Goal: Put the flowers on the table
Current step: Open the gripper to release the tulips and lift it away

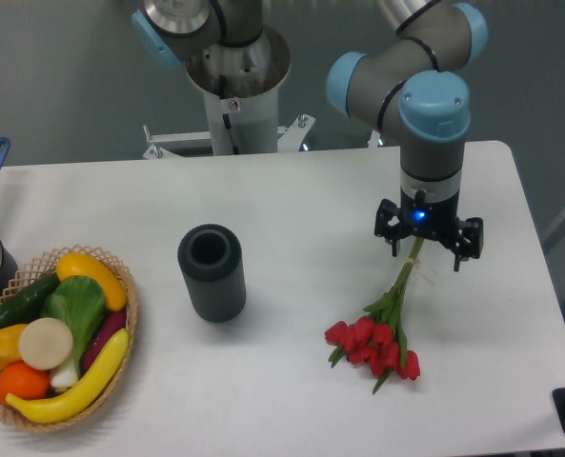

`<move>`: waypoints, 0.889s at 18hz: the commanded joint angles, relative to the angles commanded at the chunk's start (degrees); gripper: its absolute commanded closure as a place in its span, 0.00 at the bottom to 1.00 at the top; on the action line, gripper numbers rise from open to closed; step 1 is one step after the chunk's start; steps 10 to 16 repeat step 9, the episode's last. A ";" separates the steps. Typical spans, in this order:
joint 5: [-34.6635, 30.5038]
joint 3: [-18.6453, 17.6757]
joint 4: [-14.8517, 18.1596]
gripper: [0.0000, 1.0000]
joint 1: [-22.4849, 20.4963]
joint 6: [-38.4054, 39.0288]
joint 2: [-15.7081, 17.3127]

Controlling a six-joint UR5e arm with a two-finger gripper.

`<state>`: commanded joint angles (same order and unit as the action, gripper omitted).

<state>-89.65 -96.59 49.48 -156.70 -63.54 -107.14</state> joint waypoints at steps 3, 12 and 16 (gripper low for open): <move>-0.09 -0.17 0.61 0.00 -1.67 -5.16 0.53; -0.09 -1.67 0.79 0.00 -4.05 -8.79 1.06; -0.09 -1.67 0.79 0.00 -4.05 -8.79 1.06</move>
